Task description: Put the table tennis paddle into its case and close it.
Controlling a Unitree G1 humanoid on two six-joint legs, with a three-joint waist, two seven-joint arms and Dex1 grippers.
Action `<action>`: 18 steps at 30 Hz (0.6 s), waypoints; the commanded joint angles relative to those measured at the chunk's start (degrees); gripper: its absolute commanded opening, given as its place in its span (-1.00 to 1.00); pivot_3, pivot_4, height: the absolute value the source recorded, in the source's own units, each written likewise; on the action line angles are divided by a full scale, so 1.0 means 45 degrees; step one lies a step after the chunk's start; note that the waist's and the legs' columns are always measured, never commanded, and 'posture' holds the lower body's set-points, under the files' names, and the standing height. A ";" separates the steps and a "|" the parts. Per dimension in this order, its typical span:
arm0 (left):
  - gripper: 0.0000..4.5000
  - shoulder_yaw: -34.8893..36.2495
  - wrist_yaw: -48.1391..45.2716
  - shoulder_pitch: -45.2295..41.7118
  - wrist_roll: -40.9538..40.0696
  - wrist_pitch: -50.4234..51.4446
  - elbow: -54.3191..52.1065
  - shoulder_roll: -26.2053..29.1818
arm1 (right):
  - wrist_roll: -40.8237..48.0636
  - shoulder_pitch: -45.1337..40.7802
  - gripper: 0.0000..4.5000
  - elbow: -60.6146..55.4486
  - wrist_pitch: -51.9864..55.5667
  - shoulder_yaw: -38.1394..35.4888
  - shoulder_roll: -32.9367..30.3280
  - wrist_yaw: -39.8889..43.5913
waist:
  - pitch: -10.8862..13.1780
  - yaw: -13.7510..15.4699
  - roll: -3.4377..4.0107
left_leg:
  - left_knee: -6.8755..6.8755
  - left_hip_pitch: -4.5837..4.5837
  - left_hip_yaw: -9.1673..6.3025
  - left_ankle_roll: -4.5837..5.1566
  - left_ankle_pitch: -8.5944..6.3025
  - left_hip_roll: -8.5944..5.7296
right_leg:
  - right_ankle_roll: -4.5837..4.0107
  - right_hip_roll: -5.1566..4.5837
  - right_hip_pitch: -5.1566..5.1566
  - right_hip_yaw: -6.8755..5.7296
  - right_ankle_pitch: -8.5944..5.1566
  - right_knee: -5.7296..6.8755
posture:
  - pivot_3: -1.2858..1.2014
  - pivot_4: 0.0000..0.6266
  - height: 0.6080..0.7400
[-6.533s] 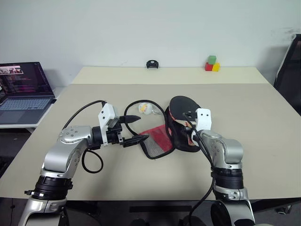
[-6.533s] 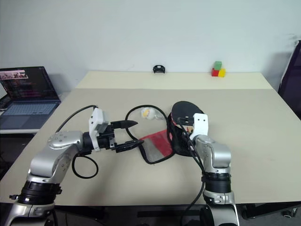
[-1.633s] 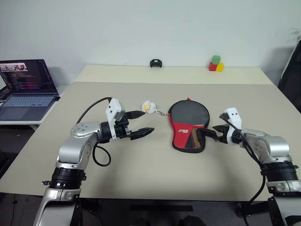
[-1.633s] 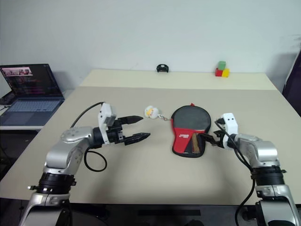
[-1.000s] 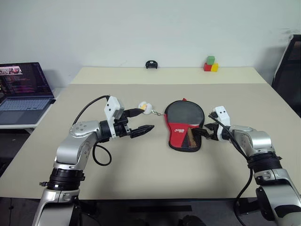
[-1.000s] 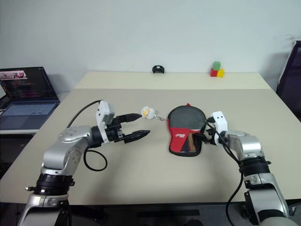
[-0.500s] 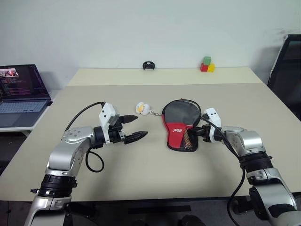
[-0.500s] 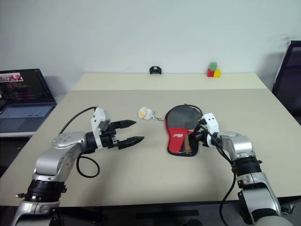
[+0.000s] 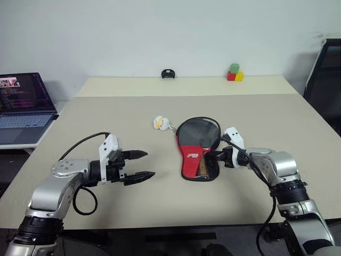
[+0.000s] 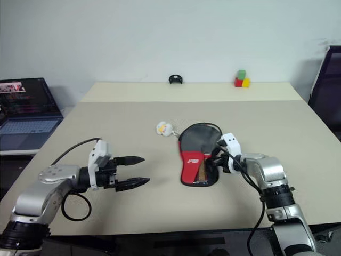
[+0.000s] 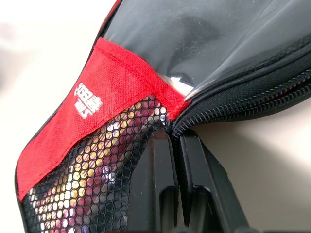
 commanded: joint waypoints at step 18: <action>1.00 -0.0210 -0.1046 0.0714 -0.0574 0.0258 -0.1434 0.0672 | 0.2999 0.3620 -0.99 -0.6731 0.4758 -0.1859 -0.0275 -0.1222 | 0.0000 0.0296 -0.0001 | -0.0108 0.0000 0.0001 -0.0001 0.0001 -0.0002 | -0.0003 -0.0007 0.0001 -0.0009 -0.0003 -0.0094 | 0.03 -0.52 1.00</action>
